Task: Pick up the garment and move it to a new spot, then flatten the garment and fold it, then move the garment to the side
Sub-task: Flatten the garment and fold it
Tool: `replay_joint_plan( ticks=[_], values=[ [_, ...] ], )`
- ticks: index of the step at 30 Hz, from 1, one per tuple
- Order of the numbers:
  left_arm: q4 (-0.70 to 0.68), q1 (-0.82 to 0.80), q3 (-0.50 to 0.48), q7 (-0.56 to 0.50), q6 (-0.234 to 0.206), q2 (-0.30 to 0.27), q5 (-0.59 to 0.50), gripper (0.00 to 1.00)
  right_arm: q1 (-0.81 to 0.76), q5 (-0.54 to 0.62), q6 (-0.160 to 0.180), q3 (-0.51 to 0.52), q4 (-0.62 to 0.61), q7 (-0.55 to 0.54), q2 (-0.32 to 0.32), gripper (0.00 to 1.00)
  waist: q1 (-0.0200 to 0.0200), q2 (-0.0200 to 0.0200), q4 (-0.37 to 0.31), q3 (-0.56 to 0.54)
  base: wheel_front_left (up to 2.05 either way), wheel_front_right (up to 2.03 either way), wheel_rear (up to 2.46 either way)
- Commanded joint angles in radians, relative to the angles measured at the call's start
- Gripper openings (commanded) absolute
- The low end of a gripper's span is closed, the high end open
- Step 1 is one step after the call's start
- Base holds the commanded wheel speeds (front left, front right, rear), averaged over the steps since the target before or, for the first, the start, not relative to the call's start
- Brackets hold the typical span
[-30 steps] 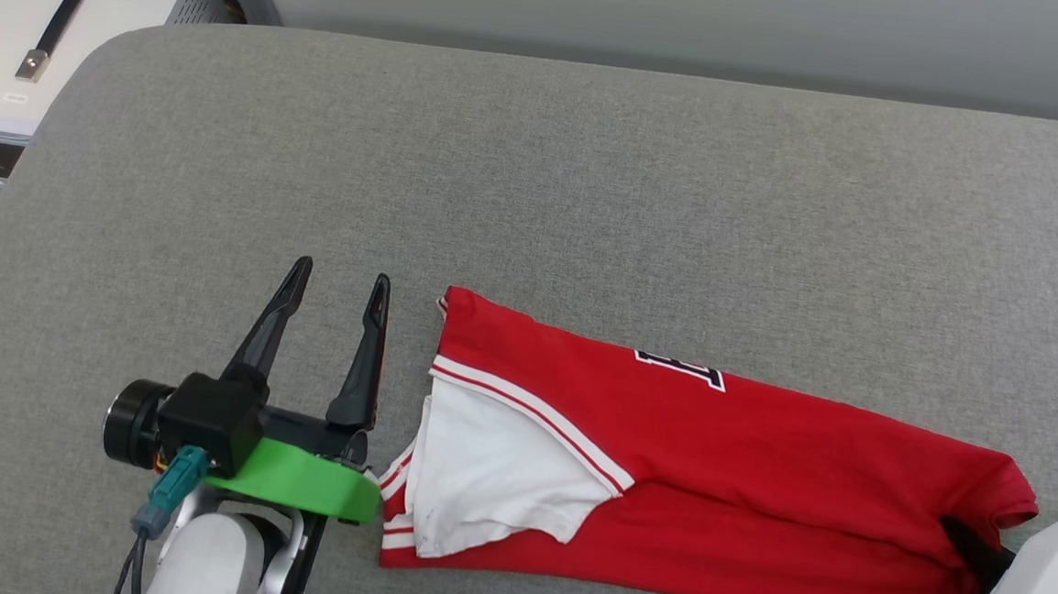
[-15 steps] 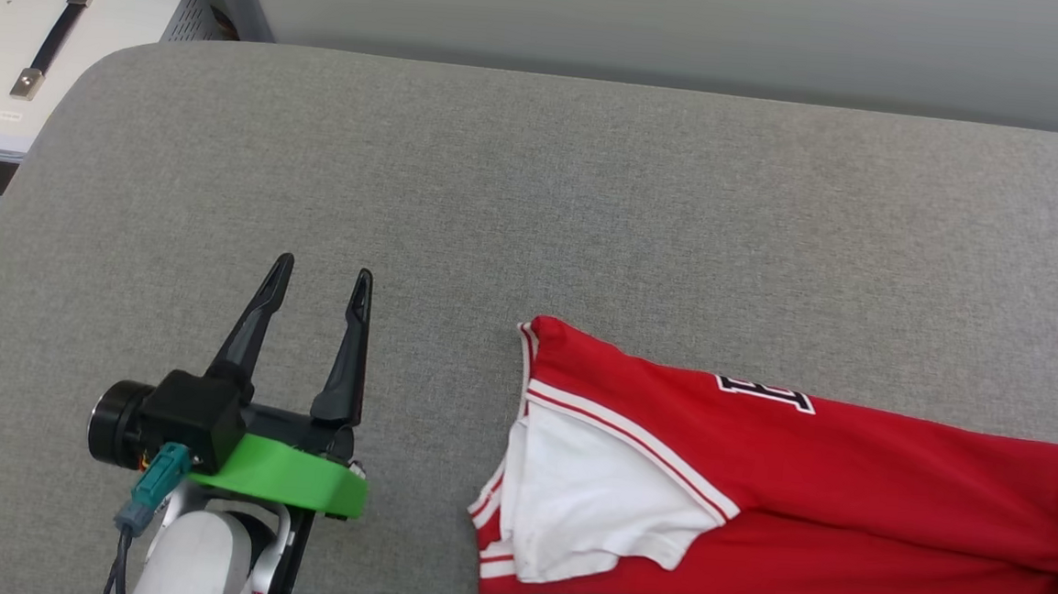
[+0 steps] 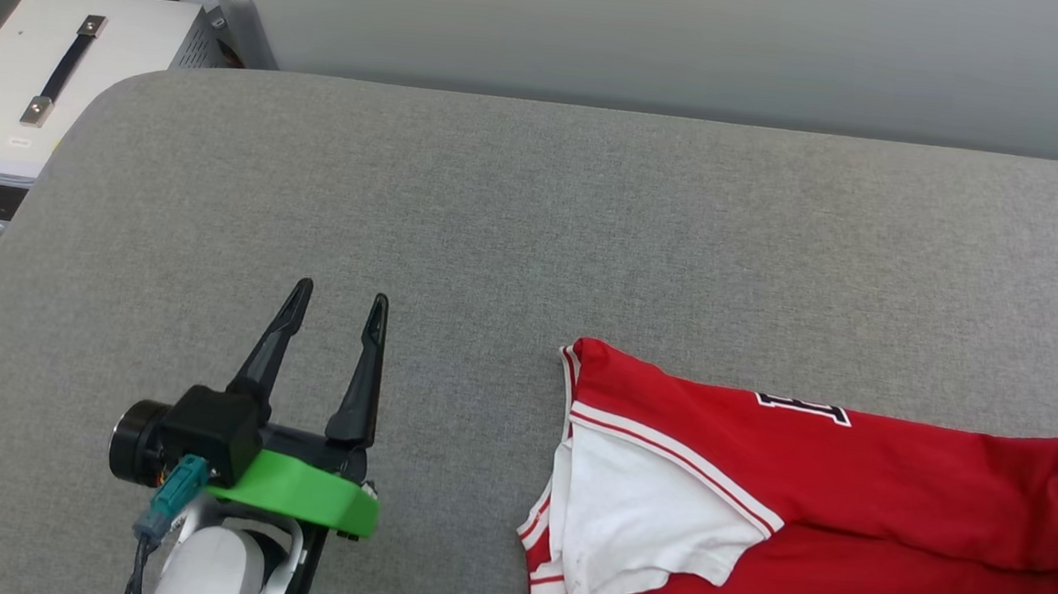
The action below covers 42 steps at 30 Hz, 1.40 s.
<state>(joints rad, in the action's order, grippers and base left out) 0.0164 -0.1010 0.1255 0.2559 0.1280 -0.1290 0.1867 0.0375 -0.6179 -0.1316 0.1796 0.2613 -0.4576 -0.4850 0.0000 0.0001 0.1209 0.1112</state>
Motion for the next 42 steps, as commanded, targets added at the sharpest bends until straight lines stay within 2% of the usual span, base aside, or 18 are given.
replay_joint_plan(
  ticks=[1, 12, 17, 23, 25, 30, 42],
  values=[
    [0.001, 0.019, 0.002, 0.006, 0.003, -0.005, 0.011, 1.0, -0.018, 0.008, 0.001, -0.01, -0.026, -0.014, 0.016, 0.0, 0.0, -0.0001, -0.001, -0.013, 0.0, 0.0, 0.0],
    [0.007, 0.044, 0.013, 0.006, 0.003, -0.006, 0.024, 1.0, -0.125, 0.017, 0.001, -0.03, -0.268, -0.207, 0.125, 0.0, 0.0, -0.0001, 0.004, -0.053, 0.0, 0.0, 0.0],
    [0.008, 0.052, 0.016, 0.006, 0.003, -0.003, 0.029, 1.0, -0.146, 0.005, 0.001, -0.049, -0.373, -0.279, 0.227, 0.0, 0.0, -0.0001, 0.014, -0.058, 0.0, 0.0, 0.0],
    [0.01, 0.049, 0.017, 0.006, 0.003, -0.008, 0.034, 1.0, -0.098, -0.021, 0.001, -0.106, -0.445, -0.309, 0.352, 0.0, 0.0, -0.0001, 0.033, -0.056, 0.0, 0.0, 0.0],
    [0.01, 0.044, 0.015, 0.006, 0.003, -0.01, 0.035, 1.0, -0.068, -0.033, 0.001, -0.137, -0.442, -0.299, 0.393, 0.0, 0.0, -0.0001, 0.042, -0.053, 0.0, 0.0, 0.0],
    [0.013, 0.037, 0.021, 0.006, 0.003, -0.016, 0.036, 1.0, -0.012, -0.065, 0.001, -0.2, -0.384, -0.239, 0.431, 0.0, 0.0, -0.0001, 0.067, -0.047, 0.0, 0.0, 0.0],
    [0.022, 0.031, 0.031, 0.006, 0.003, -0.023, 0.04, 1.0, 0.068, -0.074, 0.001, -0.315, -0.169, -0.112, 0.435, 0.0, 0.0, -0.0001, 0.109, -0.042, 0.0, 0.0, 0.0]
  ],
)
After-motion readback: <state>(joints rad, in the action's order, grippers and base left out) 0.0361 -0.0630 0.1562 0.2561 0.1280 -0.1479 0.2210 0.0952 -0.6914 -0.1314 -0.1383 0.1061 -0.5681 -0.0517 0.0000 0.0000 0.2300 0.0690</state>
